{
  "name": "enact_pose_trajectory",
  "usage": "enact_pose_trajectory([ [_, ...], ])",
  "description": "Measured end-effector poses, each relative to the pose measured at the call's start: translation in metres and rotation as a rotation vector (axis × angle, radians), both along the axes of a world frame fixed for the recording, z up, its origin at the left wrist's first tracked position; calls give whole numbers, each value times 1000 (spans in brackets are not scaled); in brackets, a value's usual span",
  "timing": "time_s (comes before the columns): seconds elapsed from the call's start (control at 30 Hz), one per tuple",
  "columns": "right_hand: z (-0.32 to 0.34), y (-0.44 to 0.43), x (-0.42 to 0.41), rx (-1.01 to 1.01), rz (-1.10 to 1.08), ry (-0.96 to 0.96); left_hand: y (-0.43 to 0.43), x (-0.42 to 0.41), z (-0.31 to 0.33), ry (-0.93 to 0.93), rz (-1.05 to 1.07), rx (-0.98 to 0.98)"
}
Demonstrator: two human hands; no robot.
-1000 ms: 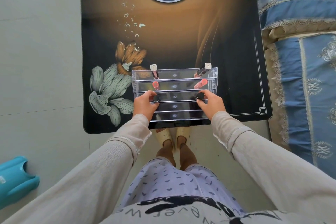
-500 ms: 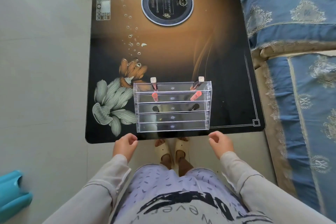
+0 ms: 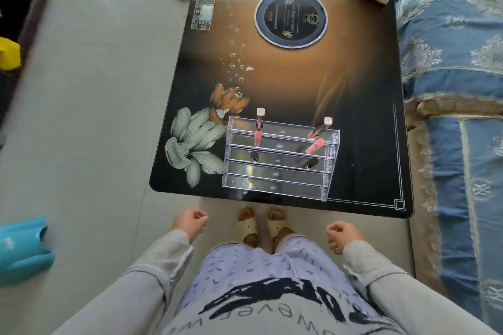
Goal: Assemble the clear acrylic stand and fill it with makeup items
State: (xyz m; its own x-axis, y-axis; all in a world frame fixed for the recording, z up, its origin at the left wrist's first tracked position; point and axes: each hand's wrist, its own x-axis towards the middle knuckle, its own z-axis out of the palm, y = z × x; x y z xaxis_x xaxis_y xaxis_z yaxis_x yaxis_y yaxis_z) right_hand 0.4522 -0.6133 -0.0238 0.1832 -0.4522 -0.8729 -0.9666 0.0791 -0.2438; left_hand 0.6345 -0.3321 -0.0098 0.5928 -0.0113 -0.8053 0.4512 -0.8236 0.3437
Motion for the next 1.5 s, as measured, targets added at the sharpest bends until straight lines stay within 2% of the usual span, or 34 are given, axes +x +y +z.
enact_pose_trajectory([
  [0.23, -2, -17, 0, 31, 220, 82, 19, -36, 19, -118, 374, -75],
  [0.3, 1, -23, 14, 51, 262, 64, 28, -69, 19, -101, 490, -83],
  [0.5, 5, -16, 52, 62, 583, 33, 44, -193, 3, 8, 819, -2],
  [0.8, 5, 91, 96, 150, 1121, -44, 33, -338, -14, 145, 1206, 47],
  [0.97, 10, 145, 113, 157, 1268, -54, 44, -366, -19, 157, 1424, -13],
  [1.2, -3, 203, 112, 56, 1378, 28, 115, -351, -23, 153, 1483, -21],
  [1.5, -6, 250, 112, -172, 1254, 86, 265, -256, -16, 60, 1339, -59],
])
